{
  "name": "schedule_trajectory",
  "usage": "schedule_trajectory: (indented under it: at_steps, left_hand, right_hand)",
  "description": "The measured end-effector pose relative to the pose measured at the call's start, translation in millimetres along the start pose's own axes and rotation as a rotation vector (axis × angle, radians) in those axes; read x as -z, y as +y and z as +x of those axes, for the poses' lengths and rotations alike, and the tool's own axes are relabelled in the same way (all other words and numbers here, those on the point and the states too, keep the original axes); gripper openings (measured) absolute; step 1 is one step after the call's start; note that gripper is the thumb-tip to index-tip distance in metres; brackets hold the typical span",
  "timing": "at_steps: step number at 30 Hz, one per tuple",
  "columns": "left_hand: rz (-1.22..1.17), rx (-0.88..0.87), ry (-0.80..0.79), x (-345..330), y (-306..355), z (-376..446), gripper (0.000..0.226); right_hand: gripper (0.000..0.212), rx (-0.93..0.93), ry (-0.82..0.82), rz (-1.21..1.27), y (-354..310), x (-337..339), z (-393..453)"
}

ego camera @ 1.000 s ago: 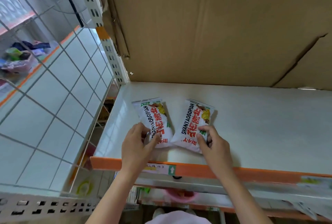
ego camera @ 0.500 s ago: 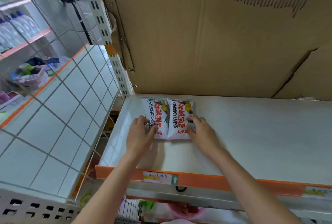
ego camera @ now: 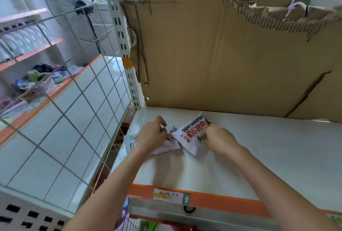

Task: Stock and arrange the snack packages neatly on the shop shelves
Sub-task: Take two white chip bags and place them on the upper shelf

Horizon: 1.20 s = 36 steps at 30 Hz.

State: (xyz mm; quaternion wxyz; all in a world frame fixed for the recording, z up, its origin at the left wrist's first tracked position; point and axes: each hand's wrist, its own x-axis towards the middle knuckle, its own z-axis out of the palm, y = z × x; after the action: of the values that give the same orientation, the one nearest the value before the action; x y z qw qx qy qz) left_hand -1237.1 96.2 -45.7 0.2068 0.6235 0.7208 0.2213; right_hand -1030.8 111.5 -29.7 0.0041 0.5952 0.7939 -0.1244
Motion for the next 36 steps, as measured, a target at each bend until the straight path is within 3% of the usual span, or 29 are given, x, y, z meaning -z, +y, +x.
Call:
schedule_trajectory:
  at_steps: [2, 4, 6, 7, 11, 13, 15, 19, 28, 32, 36]
  left_hand:
    - [0.067, -0.071, -0.018, 10, -2, 9, 0.03]
    - [0.245, -0.109, -0.186, 17, -8, 14, 0.042]
    - [0.27, -0.049, -0.402, 21, -18, 13, 0.055]
    - [0.246, -0.018, -0.436, 20, -24, 12, 0.059]
    - [0.246, 0.146, -0.125, 10, -34, 5, 0.061]
    - [0.107, 0.228, 0.006, 0, -35, 1, 0.067]
    - [-0.011, 0.167, 0.095, -7, -35, -5, 0.065]
    - [0.007, 0.015, 0.057, -25, -36, -15, 0.074]
    - [0.272, -0.071, -0.066, -34, -35, 26, 0.099]
    - [0.311, -0.08, -0.093, -30, -32, 42, 0.094]
    - [0.322, -0.246, 0.127, -34, -21, 16, 0.058]
  right_hand:
    - [0.047, 0.156, 0.04, -0.058, 8, -1, 10]
    - [0.07, 0.263, -0.056, -0.109, 13, -3, 17]
    - [0.074, 0.259, -0.101, -0.144, 16, -8, 22]
    - [0.072, 0.226, -0.088, -0.137, 18, -12, 25]
    - [0.062, -0.058, 0.047, -0.141, 10, -11, 31]
    - [0.063, -0.05, 0.066, -0.054, 7, -12, 33]
    - [0.057, 0.07, 0.052, -0.034, 6, -17, 32]
    - [0.062, 0.12, -0.048, 0.013, 3, -38, 29]
    - [0.073, 0.132, 0.033, 0.007, -25, -83, 24]
    - [0.073, 0.095, 0.111, 0.034, -31, -83, 22]
    - [0.062, 0.076, 0.171, 0.182, -29, -75, 4]
